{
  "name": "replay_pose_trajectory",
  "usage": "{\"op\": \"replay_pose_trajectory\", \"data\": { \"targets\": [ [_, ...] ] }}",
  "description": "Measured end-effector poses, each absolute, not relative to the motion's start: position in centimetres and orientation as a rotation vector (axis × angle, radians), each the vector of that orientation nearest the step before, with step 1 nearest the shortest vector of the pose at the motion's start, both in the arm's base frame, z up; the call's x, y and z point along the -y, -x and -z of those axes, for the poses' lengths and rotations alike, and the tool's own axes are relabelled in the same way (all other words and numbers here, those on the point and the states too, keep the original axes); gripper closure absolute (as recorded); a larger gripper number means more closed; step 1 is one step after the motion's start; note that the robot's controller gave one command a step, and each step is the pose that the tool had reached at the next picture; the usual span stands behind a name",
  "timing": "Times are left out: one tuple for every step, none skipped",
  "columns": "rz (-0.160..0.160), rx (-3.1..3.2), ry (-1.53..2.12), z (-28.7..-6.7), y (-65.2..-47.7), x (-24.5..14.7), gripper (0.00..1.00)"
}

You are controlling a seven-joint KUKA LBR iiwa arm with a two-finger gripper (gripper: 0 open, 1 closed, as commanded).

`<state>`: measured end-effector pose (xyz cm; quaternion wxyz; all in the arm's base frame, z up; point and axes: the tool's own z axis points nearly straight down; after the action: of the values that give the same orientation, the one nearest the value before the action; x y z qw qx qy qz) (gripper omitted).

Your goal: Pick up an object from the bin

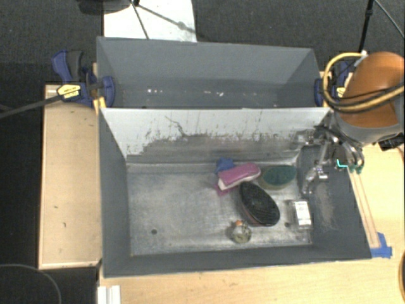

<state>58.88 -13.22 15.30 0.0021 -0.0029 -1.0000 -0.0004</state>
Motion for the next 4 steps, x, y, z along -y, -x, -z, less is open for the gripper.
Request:
{"op": "replay_pose_trajectory", "data": {
  "targets": [
    [0.003, 3.141, 0.083, -6.8, -58.1, 8.4, 0.0],
    [0.0, 3.143, 0.081, -7.2, -58.2, 8.7, 1.0],
    [-0.001, 3.146, 0.077, -7.2, -58.3, 8.7, 0.0],
    [0.002, 3.141, 0.177, -7.2, -55.3, 3.4, 0.0]
  ]
}}
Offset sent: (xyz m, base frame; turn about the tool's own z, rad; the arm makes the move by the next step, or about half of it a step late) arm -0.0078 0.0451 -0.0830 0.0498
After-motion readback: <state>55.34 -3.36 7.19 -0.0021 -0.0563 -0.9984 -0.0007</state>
